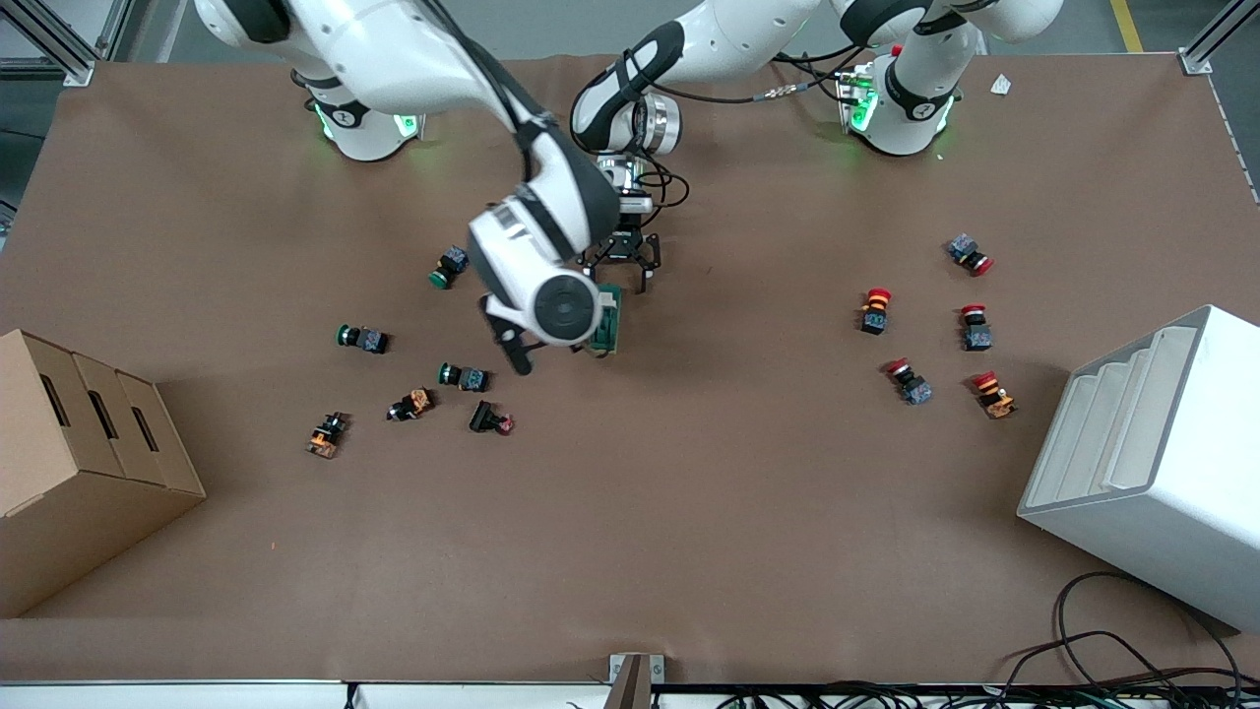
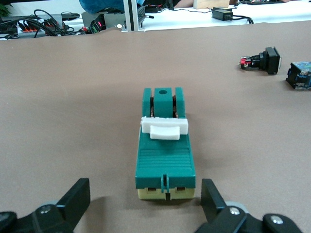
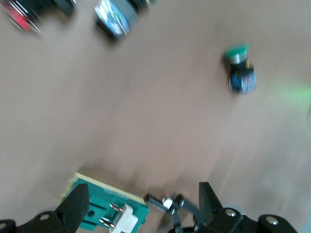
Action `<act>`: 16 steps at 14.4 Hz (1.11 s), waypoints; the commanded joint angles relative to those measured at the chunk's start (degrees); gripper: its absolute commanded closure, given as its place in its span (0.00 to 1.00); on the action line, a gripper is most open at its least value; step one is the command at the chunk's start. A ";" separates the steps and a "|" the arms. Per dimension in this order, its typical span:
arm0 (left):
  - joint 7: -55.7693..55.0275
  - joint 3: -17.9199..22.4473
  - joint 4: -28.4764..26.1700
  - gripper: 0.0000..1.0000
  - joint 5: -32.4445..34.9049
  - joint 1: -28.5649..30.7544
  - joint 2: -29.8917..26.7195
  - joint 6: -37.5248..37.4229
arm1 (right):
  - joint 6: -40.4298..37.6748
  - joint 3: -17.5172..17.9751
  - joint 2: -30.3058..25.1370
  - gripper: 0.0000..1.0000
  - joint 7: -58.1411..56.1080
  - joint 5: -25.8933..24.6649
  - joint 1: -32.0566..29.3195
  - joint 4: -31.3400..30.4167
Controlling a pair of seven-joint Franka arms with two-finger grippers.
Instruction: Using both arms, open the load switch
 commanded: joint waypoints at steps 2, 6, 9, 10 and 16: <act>2.15 0.07 0.77 0.01 -1.14 0.56 0.07 -0.31 | -0.07 0.85 -6.58 0.00 -16.57 -2.81 -7.68 -3.27; 8.30 -0.46 4.11 0.01 -9.21 0.56 -1.07 -0.22 | -0.16 0.85 -12.82 0.00 -39.58 -4.66 -16.99 -6.17; 13.30 -1.07 7.27 0.01 -14.74 0.56 -1.51 -0.22 | -0.85 0.85 -16.08 0.00 -56.99 -6.06 -23.58 -6.97; 14.62 -1.08 8.41 0.01 -16.42 0.56 -1.60 -0.22 | -1.29 0.85 -17.04 0.00 -62.97 -6.59 -25.78 -6.97; 18.14 -1.25 15.71 0.01 -18.81 3.10 -1.86 2.06 | -2.70 0.85 -21.62 0.00 -84.18 -11.16 -34.23 -6.27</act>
